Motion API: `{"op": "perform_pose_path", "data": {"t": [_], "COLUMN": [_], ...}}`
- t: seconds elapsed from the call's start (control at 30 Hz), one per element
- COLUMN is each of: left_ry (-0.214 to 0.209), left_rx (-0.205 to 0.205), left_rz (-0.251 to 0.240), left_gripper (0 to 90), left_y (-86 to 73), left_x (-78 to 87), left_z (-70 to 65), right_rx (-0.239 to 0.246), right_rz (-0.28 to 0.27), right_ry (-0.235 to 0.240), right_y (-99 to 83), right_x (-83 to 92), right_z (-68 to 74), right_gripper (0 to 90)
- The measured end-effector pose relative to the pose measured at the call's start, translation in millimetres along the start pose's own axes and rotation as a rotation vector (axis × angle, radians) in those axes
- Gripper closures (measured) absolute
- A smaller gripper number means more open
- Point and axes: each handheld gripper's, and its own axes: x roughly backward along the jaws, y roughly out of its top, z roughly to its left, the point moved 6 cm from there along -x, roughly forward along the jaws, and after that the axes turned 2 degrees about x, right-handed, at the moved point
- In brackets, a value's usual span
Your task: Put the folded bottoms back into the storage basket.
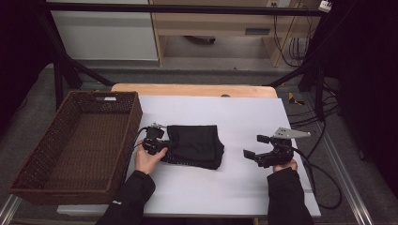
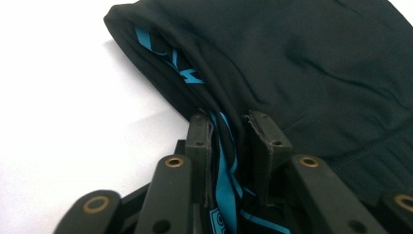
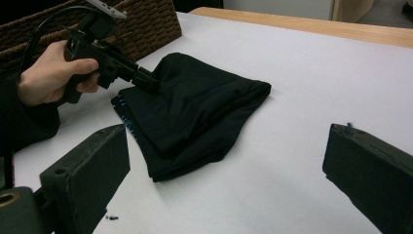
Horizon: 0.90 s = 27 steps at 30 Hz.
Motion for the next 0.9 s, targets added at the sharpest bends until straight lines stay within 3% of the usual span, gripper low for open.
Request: {"op": "perform_pose_path", "data": {"t": [0.27,0.9], "left_ry": [-0.003,-0.015], "left_rx": [-0.011,-0.049], "left_rz": [-0.002,-0.029], "left_gripper": [80.1,81.8], "left_y": [0.2,-1.0], "left_x": [-0.3,0.3], "left_z": [-1.7,-1.6], "right_rx": [-0.001,-0.005], "right_rz": [-0.003,-0.003], "right_ry": [0.001,0.001], "right_y": [-0.1,-1.0], "right_x": [0.5,0.3], "right_z": [-0.3,-1.3], "right_gripper": [3.4,3.4]}}
